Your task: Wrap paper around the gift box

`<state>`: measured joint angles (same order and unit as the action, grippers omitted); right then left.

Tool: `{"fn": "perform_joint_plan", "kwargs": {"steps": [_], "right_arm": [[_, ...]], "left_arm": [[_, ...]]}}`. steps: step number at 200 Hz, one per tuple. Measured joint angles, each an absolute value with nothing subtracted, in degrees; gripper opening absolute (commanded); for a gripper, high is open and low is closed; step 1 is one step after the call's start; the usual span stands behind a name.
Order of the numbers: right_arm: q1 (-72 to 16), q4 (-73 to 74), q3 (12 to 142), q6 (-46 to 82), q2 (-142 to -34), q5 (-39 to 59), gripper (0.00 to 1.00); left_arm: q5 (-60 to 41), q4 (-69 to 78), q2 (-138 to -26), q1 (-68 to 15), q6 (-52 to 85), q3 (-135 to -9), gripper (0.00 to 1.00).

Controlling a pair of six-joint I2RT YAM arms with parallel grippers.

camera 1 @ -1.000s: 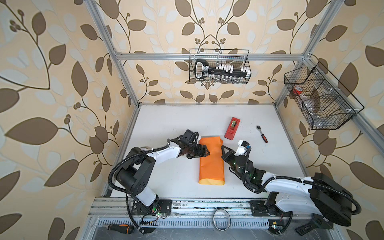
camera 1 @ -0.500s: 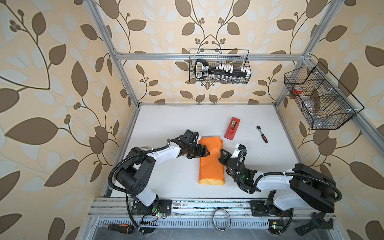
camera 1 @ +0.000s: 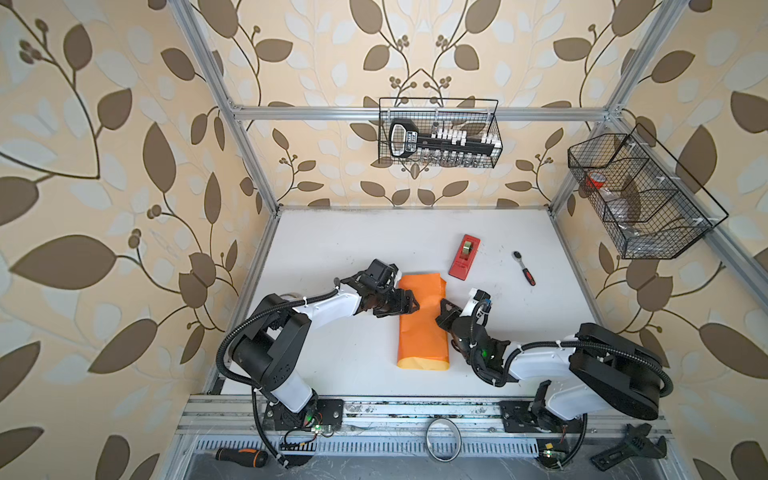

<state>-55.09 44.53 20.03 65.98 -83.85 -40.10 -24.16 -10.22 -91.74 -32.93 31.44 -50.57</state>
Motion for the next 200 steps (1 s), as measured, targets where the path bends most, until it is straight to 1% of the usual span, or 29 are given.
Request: {"fn": "perform_joint_plan", "kwargs": {"steps": [116, 200], "right_arm": [[-55.1, 47.0, 18.5, 64.0, -85.2, -39.7, 0.00], [-55.1, 47.9, 18.3, 62.1, -84.8, -38.7, 0.21]], "left_arm": [[-24.7, -9.7, -92.0, -32.9, 31.5, -50.5, 0.82], [-24.8, -9.6, -92.0, -32.9, 31.5, -50.5, 0.82]]}}
